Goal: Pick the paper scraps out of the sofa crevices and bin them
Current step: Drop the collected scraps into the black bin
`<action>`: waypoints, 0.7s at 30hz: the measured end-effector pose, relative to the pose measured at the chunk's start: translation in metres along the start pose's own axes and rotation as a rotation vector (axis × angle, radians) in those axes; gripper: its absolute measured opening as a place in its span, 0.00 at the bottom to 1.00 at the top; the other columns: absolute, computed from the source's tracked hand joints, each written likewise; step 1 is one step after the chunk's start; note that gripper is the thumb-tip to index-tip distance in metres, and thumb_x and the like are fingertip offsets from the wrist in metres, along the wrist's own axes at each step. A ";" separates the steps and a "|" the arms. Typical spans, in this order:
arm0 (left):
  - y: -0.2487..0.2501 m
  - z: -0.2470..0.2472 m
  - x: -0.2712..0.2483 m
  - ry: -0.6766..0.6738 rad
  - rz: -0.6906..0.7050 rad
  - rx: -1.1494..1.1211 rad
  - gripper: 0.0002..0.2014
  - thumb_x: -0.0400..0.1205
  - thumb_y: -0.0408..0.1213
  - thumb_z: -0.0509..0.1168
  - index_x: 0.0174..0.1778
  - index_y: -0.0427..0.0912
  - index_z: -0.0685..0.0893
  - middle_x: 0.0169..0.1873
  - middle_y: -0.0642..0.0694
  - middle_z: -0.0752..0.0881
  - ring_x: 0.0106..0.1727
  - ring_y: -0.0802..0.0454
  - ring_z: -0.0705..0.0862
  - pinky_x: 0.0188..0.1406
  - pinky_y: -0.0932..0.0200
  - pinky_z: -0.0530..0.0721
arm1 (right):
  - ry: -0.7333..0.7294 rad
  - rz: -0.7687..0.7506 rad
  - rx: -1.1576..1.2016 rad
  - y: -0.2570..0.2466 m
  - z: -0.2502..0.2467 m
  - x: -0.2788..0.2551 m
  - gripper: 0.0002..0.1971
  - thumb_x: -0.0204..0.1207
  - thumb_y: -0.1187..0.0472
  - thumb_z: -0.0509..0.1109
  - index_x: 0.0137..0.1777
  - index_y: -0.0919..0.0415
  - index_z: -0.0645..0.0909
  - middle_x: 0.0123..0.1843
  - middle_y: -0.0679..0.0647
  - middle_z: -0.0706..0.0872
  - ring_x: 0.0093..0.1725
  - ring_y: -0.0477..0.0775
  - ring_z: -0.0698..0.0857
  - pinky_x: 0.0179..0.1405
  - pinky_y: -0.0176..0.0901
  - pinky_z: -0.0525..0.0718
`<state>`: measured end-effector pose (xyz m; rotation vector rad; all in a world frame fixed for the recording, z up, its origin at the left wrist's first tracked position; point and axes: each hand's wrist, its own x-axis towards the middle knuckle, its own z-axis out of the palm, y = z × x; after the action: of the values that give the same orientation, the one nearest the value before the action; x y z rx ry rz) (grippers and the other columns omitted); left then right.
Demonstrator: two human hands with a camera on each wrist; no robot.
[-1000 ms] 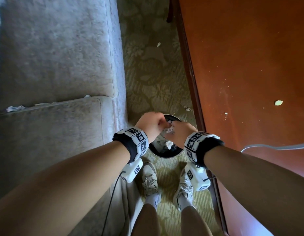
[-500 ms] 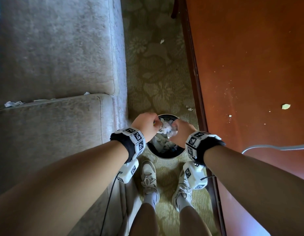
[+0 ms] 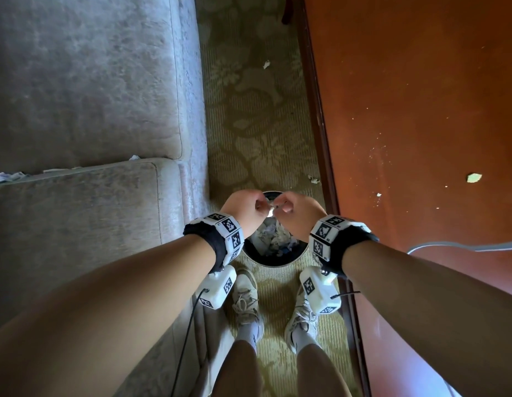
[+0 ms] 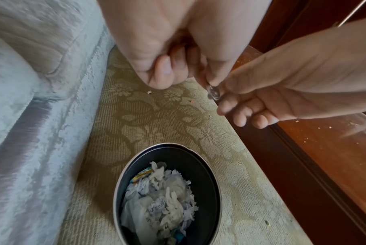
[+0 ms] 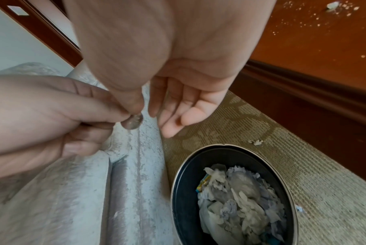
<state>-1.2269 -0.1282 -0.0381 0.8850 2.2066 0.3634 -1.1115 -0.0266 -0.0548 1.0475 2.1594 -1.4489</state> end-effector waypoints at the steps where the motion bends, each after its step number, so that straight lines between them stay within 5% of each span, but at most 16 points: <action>1: 0.004 0.000 0.001 -0.001 0.000 -0.013 0.07 0.80 0.35 0.63 0.44 0.41 0.87 0.39 0.46 0.87 0.42 0.49 0.84 0.39 0.61 0.77 | 0.004 -0.020 -0.006 -0.002 -0.002 0.001 0.11 0.80 0.52 0.66 0.58 0.52 0.82 0.52 0.46 0.86 0.49 0.47 0.85 0.45 0.35 0.82; 5: 0.015 -0.002 0.009 -0.013 0.003 -0.052 0.08 0.80 0.34 0.62 0.44 0.38 0.86 0.36 0.45 0.85 0.39 0.49 0.81 0.37 0.61 0.76 | 0.021 -0.043 0.011 -0.006 -0.016 0.002 0.07 0.79 0.53 0.68 0.49 0.55 0.84 0.39 0.45 0.88 0.39 0.44 0.87 0.33 0.30 0.77; 9: 0.025 -0.012 0.017 -0.099 -0.017 -0.037 0.17 0.85 0.36 0.56 0.29 0.41 0.76 0.25 0.46 0.76 0.32 0.47 0.76 0.31 0.58 0.71 | -0.006 -0.028 -0.019 -0.009 -0.035 0.005 0.05 0.79 0.57 0.67 0.43 0.51 0.83 0.37 0.47 0.90 0.38 0.47 0.90 0.41 0.44 0.89; 11: 0.034 -0.017 0.017 -0.250 -0.041 0.089 0.14 0.85 0.34 0.54 0.38 0.40 0.83 0.37 0.42 0.86 0.42 0.45 0.83 0.41 0.54 0.79 | -0.054 -0.027 -0.122 -0.014 -0.044 0.006 0.06 0.79 0.56 0.67 0.40 0.48 0.82 0.43 0.47 0.90 0.43 0.50 0.89 0.47 0.49 0.90; 14: 0.048 -0.027 0.012 -0.412 -0.059 0.183 0.15 0.86 0.33 0.54 0.58 0.36 0.86 0.58 0.40 0.86 0.59 0.43 0.84 0.60 0.53 0.81 | -0.165 -0.025 -0.354 -0.033 -0.062 0.006 0.10 0.81 0.53 0.65 0.53 0.55 0.85 0.54 0.51 0.88 0.54 0.54 0.87 0.57 0.50 0.86; 18: 0.048 -0.033 0.010 -0.497 0.006 0.219 0.17 0.86 0.28 0.53 0.60 0.40 0.86 0.63 0.44 0.83 0.62 0.45 0.82 0.53 0.61 0.76 | -0.261 -0.011 -0.541 -0.058 -0.077 0.011 0.17 0.82 0.50 0.63 0.59 0.61 0.85 0.59 0.56 0.87 0.59 0.57 0.85 0.61 0.49 0.83; 21: 0.033 -0.040 0.023 -0.467 0.015 0.151 0.18 0.84 0.29 0.54 0.49 0.49 0.88 0.55 0.47 0.86 0.50 0.49 0.85 0.41 0.65 0.77 | -0.266 0.037 -0.565 -0.074 -0.086 0.020 0.17 0.82 0.51 0.64 0.57 0.63 0.86 0.56 0.57 0.88 0.57 0.58 0.86 0.59 0.50 0.84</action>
<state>-1.2516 -0.0881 -0.0058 0.9563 1.8102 -0.0093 -1.1687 0.0431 0.0169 0.6429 2.1418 -0.8180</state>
